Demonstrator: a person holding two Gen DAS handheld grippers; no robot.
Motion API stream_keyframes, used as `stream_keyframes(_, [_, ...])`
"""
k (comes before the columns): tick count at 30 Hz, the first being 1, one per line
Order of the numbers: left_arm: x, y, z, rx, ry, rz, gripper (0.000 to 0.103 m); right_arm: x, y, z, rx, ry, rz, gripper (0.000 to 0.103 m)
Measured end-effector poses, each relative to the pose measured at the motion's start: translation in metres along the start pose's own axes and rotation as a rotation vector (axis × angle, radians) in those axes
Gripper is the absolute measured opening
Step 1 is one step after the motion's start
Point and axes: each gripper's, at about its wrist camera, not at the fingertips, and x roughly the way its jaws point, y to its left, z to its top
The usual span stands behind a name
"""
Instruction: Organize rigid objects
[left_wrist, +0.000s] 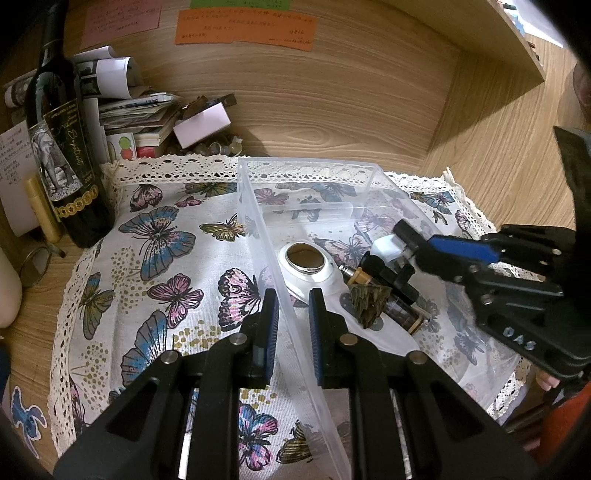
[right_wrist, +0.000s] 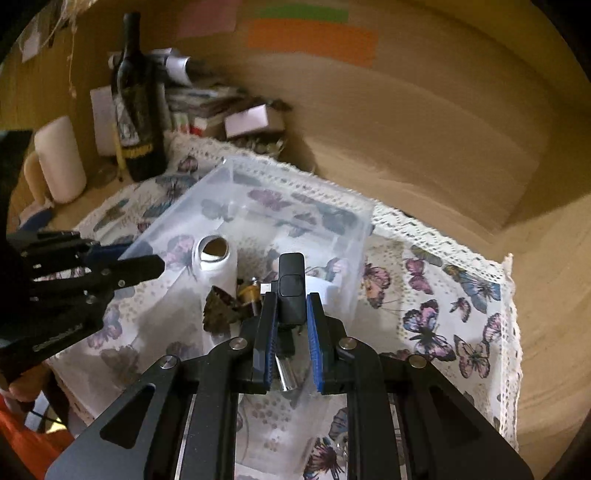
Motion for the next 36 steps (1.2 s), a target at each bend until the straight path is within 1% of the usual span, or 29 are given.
stream_keyframes(3, [0.000,0.000,0.000,0.000,0.000,0.000,0.015,0.010,0.003,0.002,-0.017,0.044,0.010,0.014])
stream_keyframes(6, [0.000,0.000,0.000,0.000,0.000,-0.001,0.015,0.019,0.001,0.002,-0.003,0.093,0.044,0.014])
stream_keyframes(10, [0.000,0.000,0.000,0.001,0.000,0.000,0.015,0.018,0.000,0.001,0.004,0.097,0.047,0.014])
stream_keyframes(14, [0.000,-0.001,0.000,0.000,0.000,0.000,0.015,0.011,-0.001,-0.001,0.011,0.083,0.048,0.016])
stream_keyframes(16, [0.000,-0.001,0.000,0.001,0.000,0.001,0.015,0.005,-0.002,-0.001,0.018,0.069,0.045,0.020])
stream_keyframes(18, [0.000,0.000,0.000,0.001,0.000,0.000,0.015,0.000,-0.002,0.000,0.022,0.052,0.038,0.026])
stream_keyframes(24, [0.001,-0.001,-0.001,0.001,0.000,0.001,0.015,-0.028,-0.013,-0.002,0.058,-0.025,-0.001,0.036])
stream_keyframes(30, [0.001,-0.001,-0.001,0.000,0.000,0.000,0.015,-0.048,-0.035,-0.012,0.124,-0.057,-0.059,0.037])
stream_keyframes(33, [0.001,-0.001,0.000,0.001,0.000,0.000,0.015,-0.052,-0.048,-0.022,0.160,-0.048,-0.091,0.038])
stream_keyframes(36, [0.001,-0.002,-0.001,0.003,0.000,0.002,0.015,-0.050,-0.060,-0.034,0.193,-0.022,-0.119,0.038])
